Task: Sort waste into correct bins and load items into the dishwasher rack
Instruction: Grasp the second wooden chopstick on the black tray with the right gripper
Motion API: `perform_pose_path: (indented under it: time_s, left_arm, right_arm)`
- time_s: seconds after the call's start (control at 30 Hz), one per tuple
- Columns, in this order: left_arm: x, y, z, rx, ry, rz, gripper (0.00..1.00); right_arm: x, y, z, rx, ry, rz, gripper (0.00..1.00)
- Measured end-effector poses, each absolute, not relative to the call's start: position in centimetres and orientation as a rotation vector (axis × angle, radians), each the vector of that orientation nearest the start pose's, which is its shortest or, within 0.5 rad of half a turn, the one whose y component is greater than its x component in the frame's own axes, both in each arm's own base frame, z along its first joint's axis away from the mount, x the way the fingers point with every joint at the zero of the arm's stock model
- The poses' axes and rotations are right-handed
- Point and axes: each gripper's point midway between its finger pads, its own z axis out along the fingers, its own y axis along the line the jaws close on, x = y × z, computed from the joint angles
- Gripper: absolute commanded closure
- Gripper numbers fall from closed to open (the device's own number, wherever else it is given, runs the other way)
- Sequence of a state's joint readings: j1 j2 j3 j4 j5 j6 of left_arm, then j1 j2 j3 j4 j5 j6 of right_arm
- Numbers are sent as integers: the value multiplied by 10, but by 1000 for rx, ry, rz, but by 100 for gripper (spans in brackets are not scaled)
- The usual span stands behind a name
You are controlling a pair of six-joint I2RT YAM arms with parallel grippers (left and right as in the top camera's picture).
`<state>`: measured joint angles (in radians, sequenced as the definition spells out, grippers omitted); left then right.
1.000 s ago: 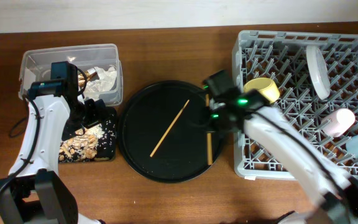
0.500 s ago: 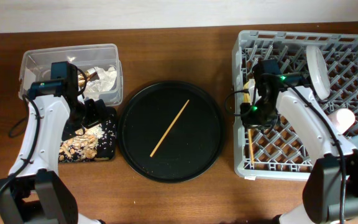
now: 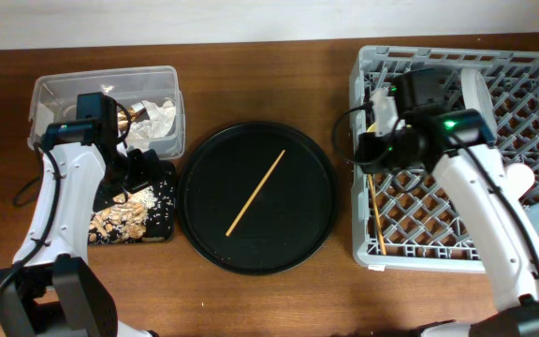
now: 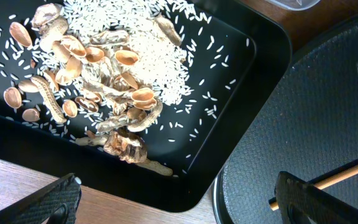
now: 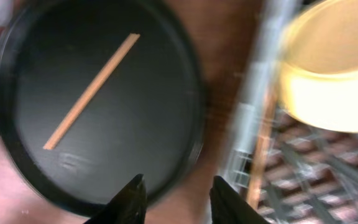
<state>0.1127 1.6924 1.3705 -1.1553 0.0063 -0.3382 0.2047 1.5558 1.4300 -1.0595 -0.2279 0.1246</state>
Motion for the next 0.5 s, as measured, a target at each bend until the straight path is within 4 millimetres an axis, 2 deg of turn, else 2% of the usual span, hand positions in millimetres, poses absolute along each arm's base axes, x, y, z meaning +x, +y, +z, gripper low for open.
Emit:
perform_pose_path:
  time_s: [0.07, 0.1, 0.13, 0.23, 0.33, 0.4, 0.47, 0.5]
  left_arm:
    - [325, 36, 110, -681, 2972, -26, 1]
    - [324, 36, 110, -681, 2972, -26, 0]
    - [324, 36, 110, -681, 2972, -26, 1]
    - [325, 36, 110, -681, 2971, -26, 1]
    - [325, 36, 110, -681, 2972, -26, 0]
    - [324, 36, 110, -681, 2972, -26, 1]
    - [325, 36, 110, -681, 2972, -26, 1]
    - [325, 36, 110, -681, 2972, -26, 1]
  right_arm:
    - [343, 146, 175, -256, 2760, 450, 58]
    - [344, 173, 166, -293, 2764, 482, 58]
    - [341, 191, 155, -313, 2788, 504, 58]
    - [342, 237, 121, -262, 2839, 550, 55]
    - [345, 267, 88, -156, 2867, 506, 53]
    - [342, 277, 69, -83, 2886, 433, 51]
    - [341, 284, 57, -11, 2880, 368, 41]
    - [341, 283, 65, 3, 2880, 306, 33]
